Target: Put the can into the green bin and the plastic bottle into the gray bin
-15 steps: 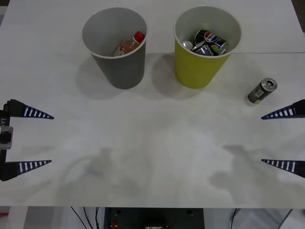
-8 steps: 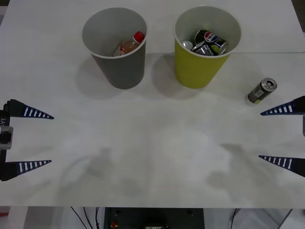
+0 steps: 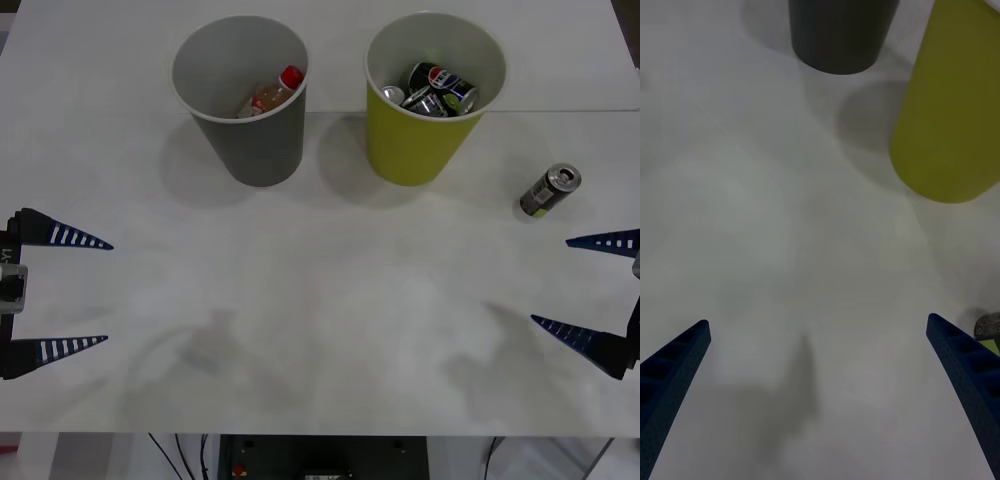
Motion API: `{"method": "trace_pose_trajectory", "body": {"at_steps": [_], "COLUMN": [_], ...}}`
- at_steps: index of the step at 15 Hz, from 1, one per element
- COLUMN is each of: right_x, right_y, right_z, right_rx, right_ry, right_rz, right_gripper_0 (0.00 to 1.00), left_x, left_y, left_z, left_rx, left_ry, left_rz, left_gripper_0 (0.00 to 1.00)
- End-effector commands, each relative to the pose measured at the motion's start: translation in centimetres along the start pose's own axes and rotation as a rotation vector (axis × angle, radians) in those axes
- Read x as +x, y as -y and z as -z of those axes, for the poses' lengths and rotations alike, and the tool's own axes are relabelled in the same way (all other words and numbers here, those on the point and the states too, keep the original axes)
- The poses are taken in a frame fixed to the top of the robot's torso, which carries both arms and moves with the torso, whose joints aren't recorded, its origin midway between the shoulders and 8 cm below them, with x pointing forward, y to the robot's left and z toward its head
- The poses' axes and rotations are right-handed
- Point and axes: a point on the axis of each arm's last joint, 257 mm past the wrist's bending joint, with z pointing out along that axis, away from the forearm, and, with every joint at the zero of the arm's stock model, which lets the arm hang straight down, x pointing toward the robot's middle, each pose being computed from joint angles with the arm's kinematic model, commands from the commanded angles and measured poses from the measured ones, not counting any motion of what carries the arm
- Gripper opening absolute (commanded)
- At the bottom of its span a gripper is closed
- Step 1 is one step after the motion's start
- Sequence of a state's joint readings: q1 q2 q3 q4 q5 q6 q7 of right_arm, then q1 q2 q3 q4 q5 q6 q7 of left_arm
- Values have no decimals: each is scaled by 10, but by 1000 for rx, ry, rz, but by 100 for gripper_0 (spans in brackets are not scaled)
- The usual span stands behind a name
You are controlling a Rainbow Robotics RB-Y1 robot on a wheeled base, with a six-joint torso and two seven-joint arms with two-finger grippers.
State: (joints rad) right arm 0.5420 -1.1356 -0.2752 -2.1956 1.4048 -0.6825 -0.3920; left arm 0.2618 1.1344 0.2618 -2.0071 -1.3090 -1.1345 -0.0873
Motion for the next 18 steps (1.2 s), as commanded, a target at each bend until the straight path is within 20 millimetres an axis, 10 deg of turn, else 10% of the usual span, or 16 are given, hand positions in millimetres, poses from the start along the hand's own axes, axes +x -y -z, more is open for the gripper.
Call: {"method": "trace_pose_trajectory", "body": {"at_steps": [1,18], "right_x": [13,124], "right_y": [8,90], "right_z": [-4,-23], "right_rx": [104,740], "right_ry": [13,167], "right_rz": [-136,-793], "right_gripper_0": [100,100], "left_x": [0,0], "left_y": [0,0], "left_z": [0,0], "left_rx": [0,0], "left_ry": [0,0], "left_rz": [0,0], "left_gripper_0": [100,100]}}
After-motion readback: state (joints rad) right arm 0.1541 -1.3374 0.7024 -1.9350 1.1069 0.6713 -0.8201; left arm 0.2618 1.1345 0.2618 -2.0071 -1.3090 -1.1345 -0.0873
